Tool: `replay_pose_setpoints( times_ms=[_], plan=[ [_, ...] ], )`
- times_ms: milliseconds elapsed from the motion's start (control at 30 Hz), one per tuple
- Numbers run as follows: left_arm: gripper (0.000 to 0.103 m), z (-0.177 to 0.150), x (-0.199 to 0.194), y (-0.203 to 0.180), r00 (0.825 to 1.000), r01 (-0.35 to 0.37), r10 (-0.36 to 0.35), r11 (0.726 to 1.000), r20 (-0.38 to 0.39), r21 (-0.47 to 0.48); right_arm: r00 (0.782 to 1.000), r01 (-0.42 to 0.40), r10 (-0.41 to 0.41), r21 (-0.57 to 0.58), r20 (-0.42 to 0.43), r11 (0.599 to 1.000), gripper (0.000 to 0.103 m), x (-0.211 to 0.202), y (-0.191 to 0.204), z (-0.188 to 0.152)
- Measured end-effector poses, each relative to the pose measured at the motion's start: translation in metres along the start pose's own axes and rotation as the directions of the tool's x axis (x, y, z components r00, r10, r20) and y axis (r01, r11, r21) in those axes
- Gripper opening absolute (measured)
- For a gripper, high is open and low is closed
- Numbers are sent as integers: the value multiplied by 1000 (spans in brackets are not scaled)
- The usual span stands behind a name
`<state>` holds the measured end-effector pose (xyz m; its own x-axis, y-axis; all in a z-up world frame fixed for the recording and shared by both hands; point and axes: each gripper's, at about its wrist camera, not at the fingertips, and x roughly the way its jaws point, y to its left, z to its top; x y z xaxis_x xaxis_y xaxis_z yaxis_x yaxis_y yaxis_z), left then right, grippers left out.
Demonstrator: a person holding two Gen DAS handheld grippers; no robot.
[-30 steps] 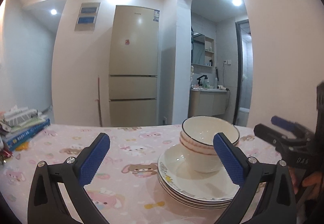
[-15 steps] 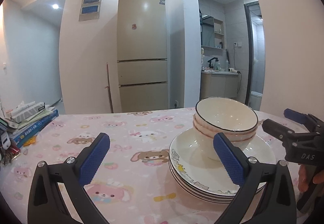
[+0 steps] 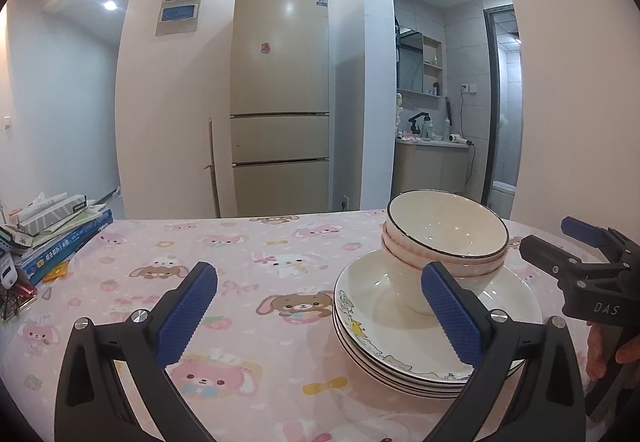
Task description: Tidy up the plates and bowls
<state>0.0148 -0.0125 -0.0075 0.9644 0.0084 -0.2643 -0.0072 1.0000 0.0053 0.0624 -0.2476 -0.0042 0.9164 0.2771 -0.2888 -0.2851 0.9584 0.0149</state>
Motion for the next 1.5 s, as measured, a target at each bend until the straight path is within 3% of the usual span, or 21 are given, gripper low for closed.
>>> replay_pose_setpoints(
  times_ms=[1000, 1500],
  plan=[
    [103, 0, -4, 0, 998, -58, 58, 998, 12, 16, 1000, 3, -3, 5, -9, 1000, 103, -1, 1, 1],
    [103, 0, -4, -1, 999, -46, 46, 999, 9, 10, 1000, 3, -3, 5, -10, 1000, 103, 0, 2, -1]
  ],
)
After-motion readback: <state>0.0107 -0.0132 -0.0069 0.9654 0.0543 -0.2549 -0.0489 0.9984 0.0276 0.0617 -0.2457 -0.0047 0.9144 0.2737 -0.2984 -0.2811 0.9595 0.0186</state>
